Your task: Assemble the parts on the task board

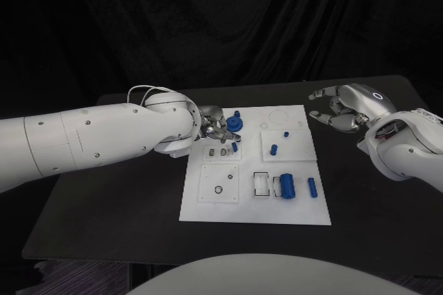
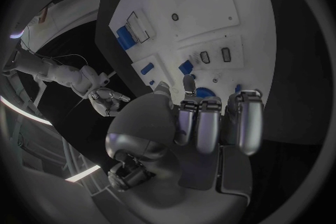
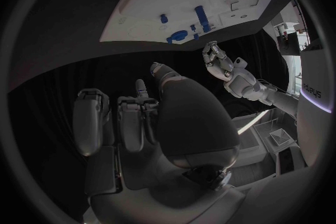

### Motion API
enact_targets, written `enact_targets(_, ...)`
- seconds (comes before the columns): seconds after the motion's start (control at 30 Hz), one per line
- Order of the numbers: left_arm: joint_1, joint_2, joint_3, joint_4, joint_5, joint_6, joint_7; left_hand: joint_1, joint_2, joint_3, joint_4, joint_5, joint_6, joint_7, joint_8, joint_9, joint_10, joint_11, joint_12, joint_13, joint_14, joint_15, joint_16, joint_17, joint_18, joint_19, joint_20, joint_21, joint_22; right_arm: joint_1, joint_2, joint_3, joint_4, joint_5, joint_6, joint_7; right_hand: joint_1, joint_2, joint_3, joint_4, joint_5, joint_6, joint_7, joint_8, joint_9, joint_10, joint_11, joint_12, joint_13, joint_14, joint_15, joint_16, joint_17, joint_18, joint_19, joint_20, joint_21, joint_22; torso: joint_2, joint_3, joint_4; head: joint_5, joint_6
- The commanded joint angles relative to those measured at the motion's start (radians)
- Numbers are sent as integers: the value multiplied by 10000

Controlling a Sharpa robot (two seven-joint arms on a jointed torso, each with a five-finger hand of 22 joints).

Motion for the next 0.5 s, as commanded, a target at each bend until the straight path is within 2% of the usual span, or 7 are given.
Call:
enact_targets(0.03, 1, 57, 9, -49, -71, -31, 82, -164, 22, -93, -18, 82, 233, 0, -277, 22, 1041, -79, -14, 2627, 1039, -41, 26, 2629, -91, -55, 15, -52, 686, -19, 33, 6, -5, -24, 37, -166, 44, 34, 10, -58, 76, 99, 1, -72, -20, 1042, 67, 27, 2635, 1064, 68, 60, 2634, -47, 431, 54, -15, 2183, -19, -29, -4, 2, 3)
enact_targets(0.07, -1, 68, 9, -76, -71, -41, 113, -203, 39, -111, -12, 111, 324, -7, -400, 30, 1041, -85, -14, 2627, 1039, -46, 26, 2629, -87, -65, 11, -66, 674, -19, 42, 6, -4, -24, 38, -163, 44, 34, 10, -58, 76, 99, 1, -72, -20, 1042, 67, 27, 2635, 1064, 68, 60, 2634, -47, 431, 54, -15, 2183, -24, -20, -5, -3, 3)
enact_targets(0.13, -4, 85, 9, -125, -71, -60, 161, -228, 53, -125, -18, 146, 408, -12, -539, 38, 1041, -89, -14, 2627, 1039, -51, 26, 2629, -82, -79, 7, -83, 657, -19, 52, 6, -1, -24, 40, -159, 44, 34, 10, -58, 76, 99, 1, -72, -20, 1042, 67, 27, 2635, 1064, 68, 60, 2634, -47, 431, 54, -15, 2183, -19, -34, 6, -12, 3)
enact_targets(0.2, -8, 107, 9, -177, -71, -77, 206, -218, 63, -123, -31, 195, 477, -19, -658, 43, 1041, -95, -14, 2627, 1039, -56, 26, 2629, -82, -79, 3, -91, 658, -19, 60, 6, 1, -24, 38, -154, 44, 34, 10, -58, 76, 99, 1, -72, -20, 1042, 67, 27, 2635, 1064, 68, 60, 2634, -47, 431, 54, -15, 2183, -19, -20, -3, 4, 3)
enact_targets(0.37, -30, 216, 8, -373, -71, -151, 298, -208, 89, -126, -35, 316, 718, -23, -1133, 15, 1041, -102, -14, 2627, 1039, -64, 26, 2629, -79, -81, -8, -118, 658, -18, 70, 7, 13, -24, 32, -139, 53, 34, 21, -68, 102, 104, 4, -77, -24, 1042, 69, 27, 2635, 1064, 69, 60, 2634, -44, 425, 56, -28, 2178, 13, -51, -6, 23, 3)
enact_targets(0.43, -39, 266, 8, -444, -71, -142, 307, -187, 88, -123, -45, 365, 839, -26, -1340, -11, 1041, -105, -14, 2627, 1039, -67, 26, 2629, -78, -80, -11, -128, 659, -18, 72, 7, 19, -24, 33, -135, 58, 35, 28, -74, 116, 110, 6, -78, -25, 1042, 71, 27, 2635, 1064, 69, 60, 2634, -43, 423, 57, -32, 2177, 1, -85, 21, -18, 3)
enact_targets(0.5, -47, 308, 8, -499, -71, -137, 311, -164, 86, -119, -52, 409, 951, -30, -1517, -23, 1041, -108, -14, 2627, 1039, -70, 26, 2629, -77, -81, -13, -139, 659, -17, 73, 7, 25, -24, 30, -132, 58, 35, 28, -74, 116, 110, 6, -78, -25, 1042, 71, 27, 2635, 1064, 69, 60, 2634, -43, 423, 57, -32, 2177, 2, -88, 17, -14, 3)
